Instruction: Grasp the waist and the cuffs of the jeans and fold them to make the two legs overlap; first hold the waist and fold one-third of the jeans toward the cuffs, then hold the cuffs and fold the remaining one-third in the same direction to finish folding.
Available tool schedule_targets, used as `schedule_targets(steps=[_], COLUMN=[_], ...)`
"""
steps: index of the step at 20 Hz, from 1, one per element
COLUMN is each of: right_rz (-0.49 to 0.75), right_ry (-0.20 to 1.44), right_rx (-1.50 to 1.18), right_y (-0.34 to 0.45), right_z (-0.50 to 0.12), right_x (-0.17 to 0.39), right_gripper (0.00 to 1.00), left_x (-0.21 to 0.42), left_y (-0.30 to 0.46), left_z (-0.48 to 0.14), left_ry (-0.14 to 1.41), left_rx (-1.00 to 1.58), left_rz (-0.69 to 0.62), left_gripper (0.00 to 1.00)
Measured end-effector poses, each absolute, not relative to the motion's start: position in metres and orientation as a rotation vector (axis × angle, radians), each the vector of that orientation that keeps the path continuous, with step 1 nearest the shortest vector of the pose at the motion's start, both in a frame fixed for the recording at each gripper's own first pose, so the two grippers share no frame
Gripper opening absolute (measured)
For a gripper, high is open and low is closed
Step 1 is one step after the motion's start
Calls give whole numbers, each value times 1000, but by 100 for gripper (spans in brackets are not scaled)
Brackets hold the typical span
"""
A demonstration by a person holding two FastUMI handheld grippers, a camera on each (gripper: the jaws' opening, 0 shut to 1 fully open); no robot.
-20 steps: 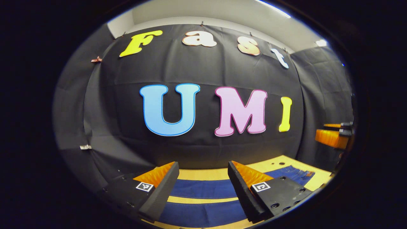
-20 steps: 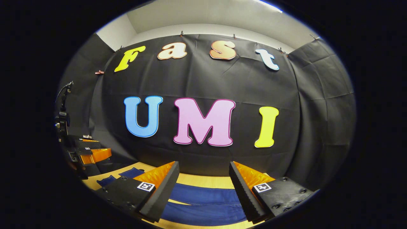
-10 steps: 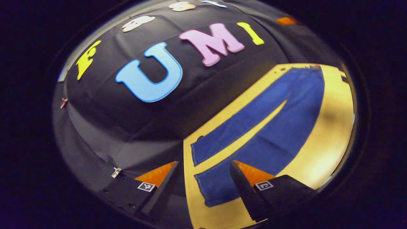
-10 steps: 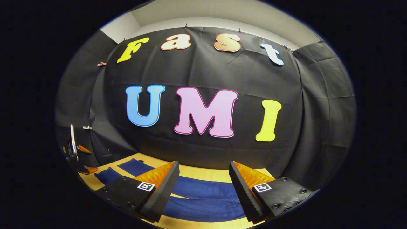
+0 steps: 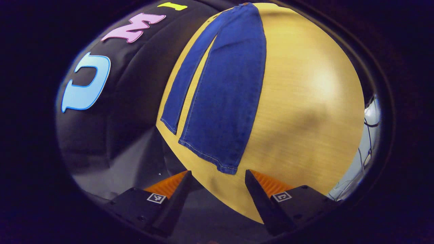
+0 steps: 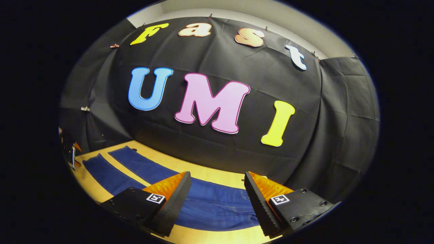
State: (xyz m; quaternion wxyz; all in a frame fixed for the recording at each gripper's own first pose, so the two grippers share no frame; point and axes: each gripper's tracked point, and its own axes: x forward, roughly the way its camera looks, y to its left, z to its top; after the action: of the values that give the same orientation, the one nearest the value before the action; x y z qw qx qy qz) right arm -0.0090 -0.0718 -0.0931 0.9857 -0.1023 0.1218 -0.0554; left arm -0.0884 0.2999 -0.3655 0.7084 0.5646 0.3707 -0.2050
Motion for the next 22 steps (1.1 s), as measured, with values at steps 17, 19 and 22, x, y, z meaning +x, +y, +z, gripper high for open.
schedule_targets(steps=[17,19,22], right_rz=[-157,-68,108], right_ry=[400,452,633], right_rx=[-617,-749,-964], right_y=[-220,-245,-289], right_z=[-189,-208,-258], right_x=[6,3,-15], right_gripper=[96,96,96], left_x=[4,3,2], left_y=[259,257,258], left_z=[-402,-402,-401], left_ry=[873,895,912], left_rx=[1304,1280,1286], left_rz=[-617,-630,-624], left_gripper=[6,6,6])
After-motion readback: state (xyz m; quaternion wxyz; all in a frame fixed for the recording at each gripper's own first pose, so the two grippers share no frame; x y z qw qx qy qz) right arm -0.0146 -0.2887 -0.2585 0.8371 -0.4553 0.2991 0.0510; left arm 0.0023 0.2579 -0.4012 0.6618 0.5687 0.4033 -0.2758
